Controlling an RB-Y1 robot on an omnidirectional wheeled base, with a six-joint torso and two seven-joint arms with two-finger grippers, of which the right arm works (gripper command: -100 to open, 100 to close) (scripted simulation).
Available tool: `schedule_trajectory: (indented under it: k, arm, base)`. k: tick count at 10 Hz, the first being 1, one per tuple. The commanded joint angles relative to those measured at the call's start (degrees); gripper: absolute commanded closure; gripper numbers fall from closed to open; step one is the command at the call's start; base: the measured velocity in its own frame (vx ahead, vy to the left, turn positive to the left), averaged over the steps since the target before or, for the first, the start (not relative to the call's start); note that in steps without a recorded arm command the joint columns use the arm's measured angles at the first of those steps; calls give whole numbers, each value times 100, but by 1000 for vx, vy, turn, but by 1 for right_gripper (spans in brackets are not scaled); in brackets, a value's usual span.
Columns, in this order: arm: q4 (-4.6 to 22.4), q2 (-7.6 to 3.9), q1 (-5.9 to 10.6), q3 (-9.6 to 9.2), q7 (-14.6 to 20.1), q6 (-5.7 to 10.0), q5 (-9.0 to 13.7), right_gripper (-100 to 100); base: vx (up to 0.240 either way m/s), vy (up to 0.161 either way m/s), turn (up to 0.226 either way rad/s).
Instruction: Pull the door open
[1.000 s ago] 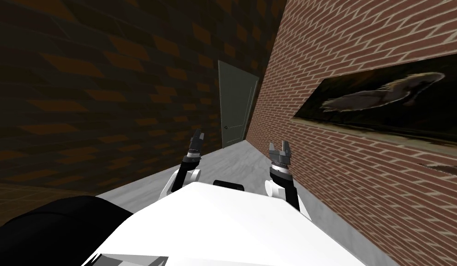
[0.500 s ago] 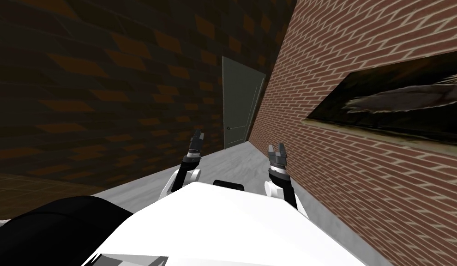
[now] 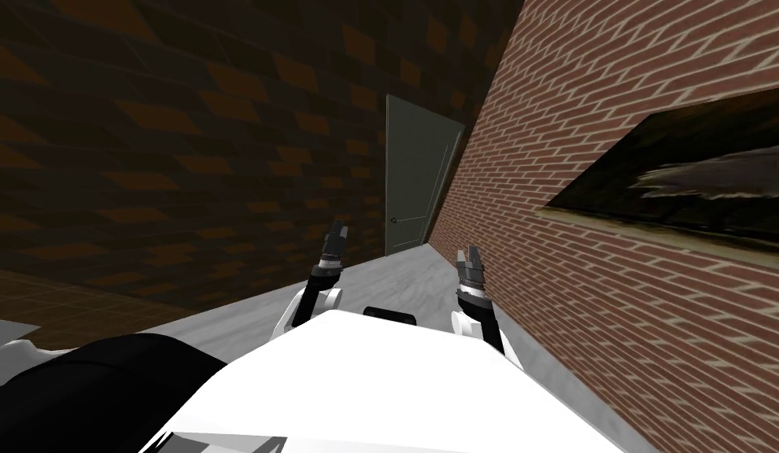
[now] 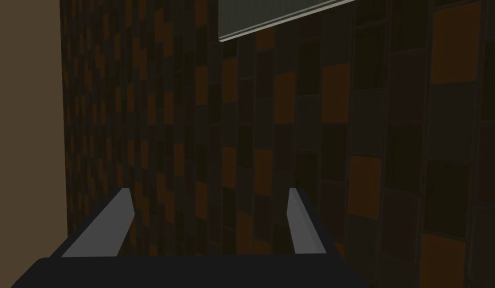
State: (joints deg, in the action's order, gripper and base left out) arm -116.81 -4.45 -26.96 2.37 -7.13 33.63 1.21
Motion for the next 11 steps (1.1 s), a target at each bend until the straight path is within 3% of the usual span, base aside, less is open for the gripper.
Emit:
schedule_trajectory:
  k: [1,11]
  arm:
    - [138,-17,-6,7,-199,55,-23,-100]
    - [876,-107,-33,62,-1332,287,-157,-100]
  base:
    - [121,14,110]
    - [100,11,106]
